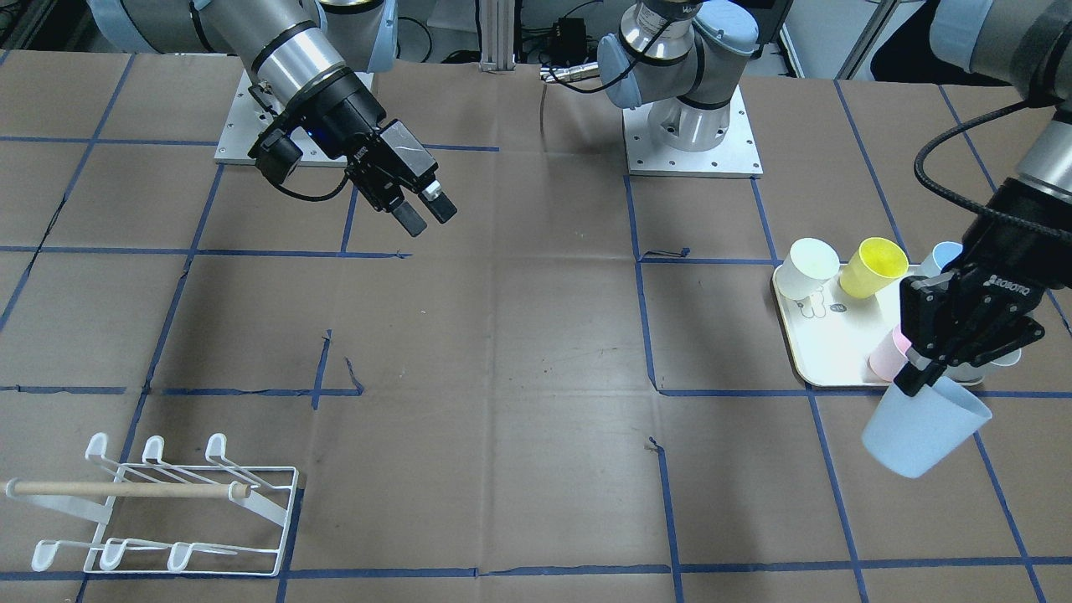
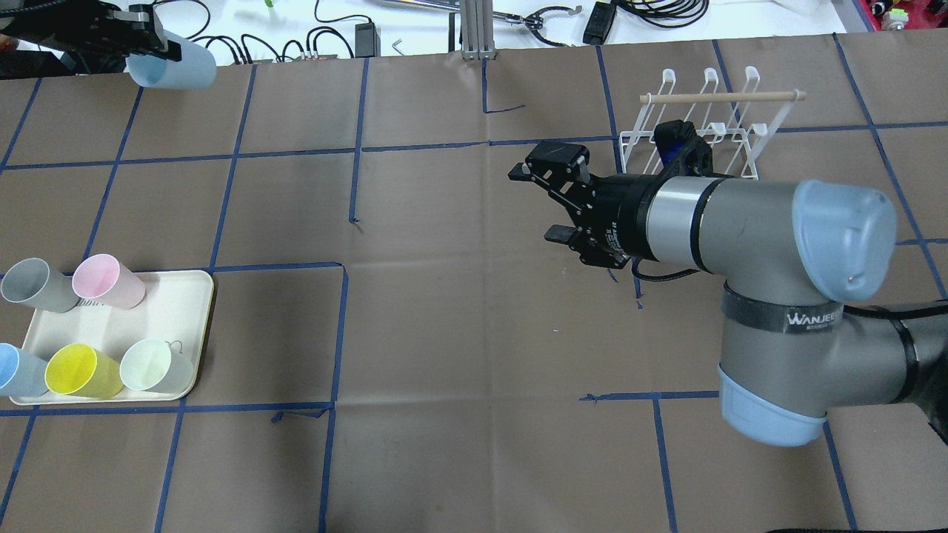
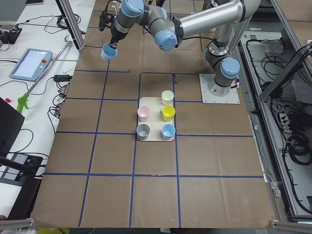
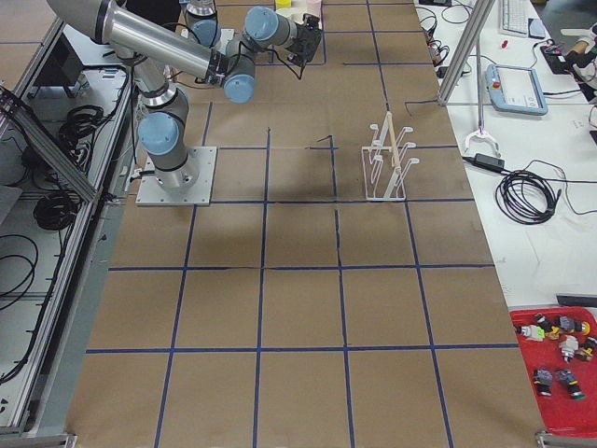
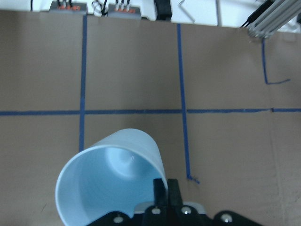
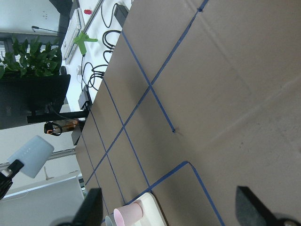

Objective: Transfer IKEA cup to right arm and place on rack

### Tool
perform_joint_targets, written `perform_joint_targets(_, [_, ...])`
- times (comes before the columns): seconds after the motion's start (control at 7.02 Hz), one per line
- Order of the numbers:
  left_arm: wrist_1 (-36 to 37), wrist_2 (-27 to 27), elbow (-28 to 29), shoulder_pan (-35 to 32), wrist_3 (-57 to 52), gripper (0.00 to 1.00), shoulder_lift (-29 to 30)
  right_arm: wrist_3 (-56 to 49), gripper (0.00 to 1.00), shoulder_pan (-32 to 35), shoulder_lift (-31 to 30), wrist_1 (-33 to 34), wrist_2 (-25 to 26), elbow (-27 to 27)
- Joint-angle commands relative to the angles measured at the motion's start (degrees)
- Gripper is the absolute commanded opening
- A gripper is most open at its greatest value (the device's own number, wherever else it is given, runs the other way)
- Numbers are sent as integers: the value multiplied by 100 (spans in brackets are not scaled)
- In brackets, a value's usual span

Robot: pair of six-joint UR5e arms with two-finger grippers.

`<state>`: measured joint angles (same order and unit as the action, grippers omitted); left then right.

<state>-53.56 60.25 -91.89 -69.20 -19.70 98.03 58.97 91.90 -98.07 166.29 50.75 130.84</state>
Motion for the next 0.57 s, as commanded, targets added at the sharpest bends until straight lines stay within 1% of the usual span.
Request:
perform_joint_targets(0.0, [2103,-1046,-932,-67,-17,0,6,124,97,3,199,535,-117,99])
perform_joint_targets(0.14, [3000,-1459,-1328,-163,-86,0,23,124,97,3,400,910,-109,91])
perform_joint_targets(0.28, [3671,-1837,-1689,-260,-157,0,32,124,97,12,707,1262,-91,30])
perform_joint_targets(0.43, [4408,-2268,-2075,-366,-253,0,50,124,98,12,1110,1788,-56,-145])
